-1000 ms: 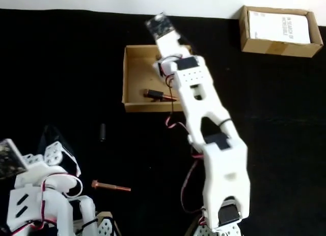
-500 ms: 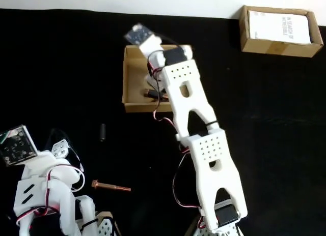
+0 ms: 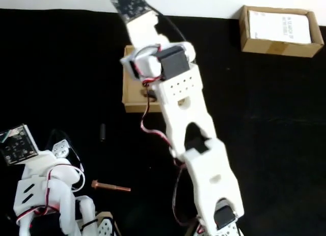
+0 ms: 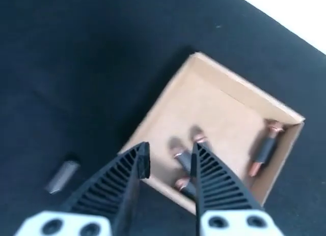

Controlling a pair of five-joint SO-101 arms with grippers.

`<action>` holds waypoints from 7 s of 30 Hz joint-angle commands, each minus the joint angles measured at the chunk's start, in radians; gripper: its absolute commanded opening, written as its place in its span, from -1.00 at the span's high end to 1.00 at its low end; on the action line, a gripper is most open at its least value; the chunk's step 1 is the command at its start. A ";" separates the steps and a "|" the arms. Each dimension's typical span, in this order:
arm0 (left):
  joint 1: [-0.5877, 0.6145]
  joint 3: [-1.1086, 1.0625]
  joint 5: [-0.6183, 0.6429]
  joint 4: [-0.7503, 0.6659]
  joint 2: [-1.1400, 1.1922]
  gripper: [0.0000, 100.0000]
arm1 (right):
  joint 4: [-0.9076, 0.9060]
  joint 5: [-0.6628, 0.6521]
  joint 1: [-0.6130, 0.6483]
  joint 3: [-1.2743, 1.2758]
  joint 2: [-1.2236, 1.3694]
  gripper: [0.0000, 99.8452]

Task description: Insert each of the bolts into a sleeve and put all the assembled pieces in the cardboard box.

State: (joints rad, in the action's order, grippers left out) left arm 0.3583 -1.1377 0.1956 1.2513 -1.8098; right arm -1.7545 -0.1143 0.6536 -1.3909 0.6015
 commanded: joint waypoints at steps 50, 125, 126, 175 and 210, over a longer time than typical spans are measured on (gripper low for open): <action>0.311 0.410 -0.089 0.267 0.598 0.58 | 0.469 0.643 0.361 0.832 -0.036 0.77; -0.202 0.539 0.057 0.520 1.343 0.98 | 0.007 0.439 -0.245 0.806 -0.484 0.98; -0.213 0.512 0.055 0.520 1.343 0.98 | 0.024 0.439 -0.271 0.829 -0.489 0.98; -0.509 -0.044 -0.072 0.104 0.751 0.98 | 0.234 0.437 -0.400 1.053 -0.492 0.98; -0.562 0.380 0.103 -0.041 1.914 0.98 | 0.306 0.439 -0.421 1.052 -0.492 0.98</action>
State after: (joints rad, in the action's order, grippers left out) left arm -0.2064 -0.8232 0.2401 1.2697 0.0990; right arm -1.4507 0.3291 0.2455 -0.3291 0.1872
